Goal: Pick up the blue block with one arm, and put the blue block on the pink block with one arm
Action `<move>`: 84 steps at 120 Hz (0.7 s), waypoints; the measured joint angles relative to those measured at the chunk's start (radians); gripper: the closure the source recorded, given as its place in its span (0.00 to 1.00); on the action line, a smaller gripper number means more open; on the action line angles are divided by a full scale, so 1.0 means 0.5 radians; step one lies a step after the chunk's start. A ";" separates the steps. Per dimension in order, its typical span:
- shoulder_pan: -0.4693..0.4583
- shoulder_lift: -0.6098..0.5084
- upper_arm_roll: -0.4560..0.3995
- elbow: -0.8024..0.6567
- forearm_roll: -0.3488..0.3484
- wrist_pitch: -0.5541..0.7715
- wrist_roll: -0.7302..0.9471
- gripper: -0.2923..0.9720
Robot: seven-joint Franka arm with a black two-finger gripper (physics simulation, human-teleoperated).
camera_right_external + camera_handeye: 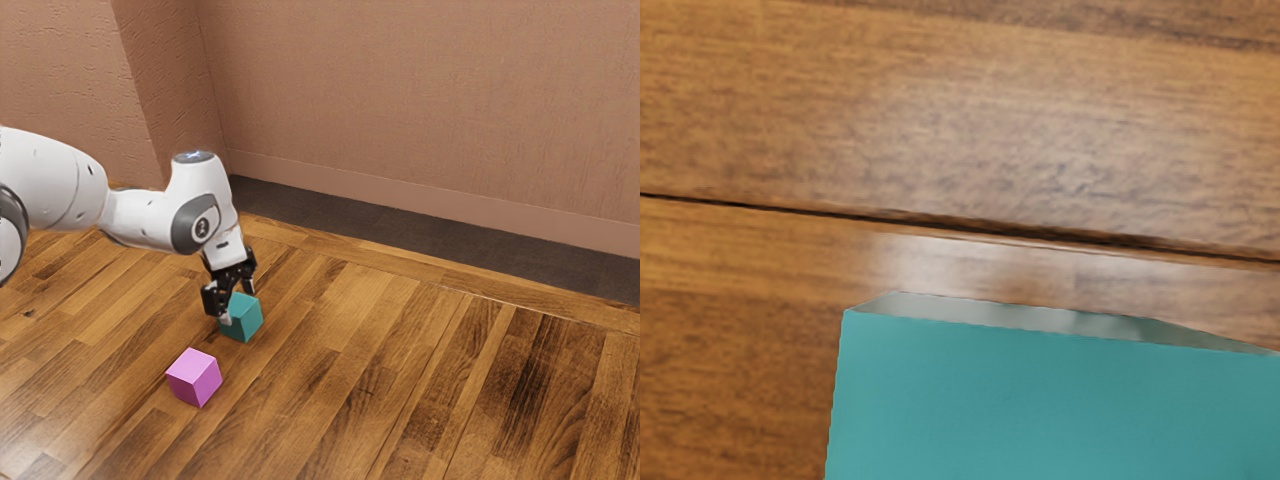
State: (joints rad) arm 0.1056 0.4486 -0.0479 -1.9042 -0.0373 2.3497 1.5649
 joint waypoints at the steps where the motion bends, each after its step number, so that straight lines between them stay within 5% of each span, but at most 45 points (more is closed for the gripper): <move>1: 0.000 0.002 -0.001 -0.001 -0.001 0.002 0.003 0.23; 34: 0.005 -0.048 -0.016 -0.065 -0.044 0.052 0.086 0.55; 84: 0.006 -1.008 -0.012 -0.803 -0.108 -0.054 0.156 0.52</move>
State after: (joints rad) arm 0.1083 -0.0554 -0.0539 -2.3058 -0.0911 2.3228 1.6430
